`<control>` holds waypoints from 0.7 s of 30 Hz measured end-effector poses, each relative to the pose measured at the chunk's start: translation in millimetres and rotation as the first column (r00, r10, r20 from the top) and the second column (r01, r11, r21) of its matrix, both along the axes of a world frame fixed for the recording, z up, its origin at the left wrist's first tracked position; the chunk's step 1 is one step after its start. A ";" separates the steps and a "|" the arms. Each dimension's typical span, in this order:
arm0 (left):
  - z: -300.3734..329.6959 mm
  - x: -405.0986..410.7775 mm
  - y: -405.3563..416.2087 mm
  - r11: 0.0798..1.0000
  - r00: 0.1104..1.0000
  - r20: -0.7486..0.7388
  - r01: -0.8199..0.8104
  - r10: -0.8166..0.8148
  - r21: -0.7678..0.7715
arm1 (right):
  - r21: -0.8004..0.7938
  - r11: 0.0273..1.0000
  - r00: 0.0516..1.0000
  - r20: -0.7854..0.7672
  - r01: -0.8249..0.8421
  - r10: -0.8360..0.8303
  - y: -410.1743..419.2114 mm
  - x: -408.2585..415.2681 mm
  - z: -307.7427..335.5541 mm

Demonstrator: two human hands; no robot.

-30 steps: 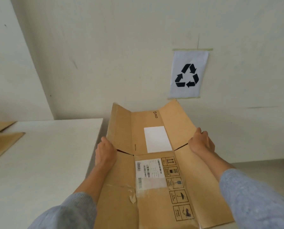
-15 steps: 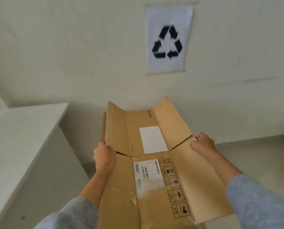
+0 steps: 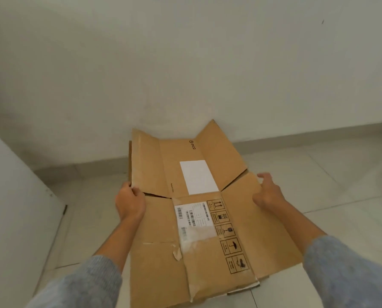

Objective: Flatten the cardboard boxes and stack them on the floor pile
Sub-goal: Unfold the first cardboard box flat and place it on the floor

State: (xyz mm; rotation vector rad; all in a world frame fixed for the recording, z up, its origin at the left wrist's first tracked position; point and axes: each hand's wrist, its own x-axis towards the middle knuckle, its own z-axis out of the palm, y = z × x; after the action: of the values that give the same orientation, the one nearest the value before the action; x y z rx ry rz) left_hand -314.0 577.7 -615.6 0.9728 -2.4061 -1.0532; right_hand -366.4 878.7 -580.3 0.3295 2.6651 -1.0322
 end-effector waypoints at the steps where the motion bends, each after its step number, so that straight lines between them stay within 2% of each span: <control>1: -26.3 -5.0 1.5 1.000 1.000 -0.008 0.002 -0.002 0.007 | 0.021 1.000 1.000 -0.009 0.005 -0.004 5.6 -2.6 -25.3; 6: -140.8 -22.9 8.1 1.000 1.000 0.029 0.008 -0.008 0.025 | 0.156 0.976 0.980 -0.105 -0.152 0.169 18.5 -7.2 -143.9; 9: -188.7 -25.9 6.0 0.999 0.996 0.087 -0.001 -0.002 0.034 | 0.292 0.943 0.971 -0.126 -0.161 0.205 25.3 -9.9 -191.5; 12: -214.6 -23.0 -6.1 0.996 0.975 0.209 0.065 -0.076 0.057 | 0.377 0.895 0.970 0.055 -0.238 0.235 25.8 -7.7 -214.3; 15: -225.4 -18.2 -4.7 0.985 0.909 0.386 0.111 -0.155 0.134 | 0.403 0.851 0.940 0.203 -0.335 0.274 24.3 -1.1 -226.6; 21: -232.8 -20.6 4.5 0.988 0.949 0.313 -0.023 -0.026 0.151 | 0.324 0.902 0.956 0.172 -0.285 0.240 27.8 5.6 -229.1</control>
State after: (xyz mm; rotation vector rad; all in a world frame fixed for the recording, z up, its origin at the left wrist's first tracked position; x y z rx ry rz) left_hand -334.6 582.1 -848.5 1.2777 -2.6050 -1.1751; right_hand -360.8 906.5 -809.4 0.0903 2.6700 -0.4437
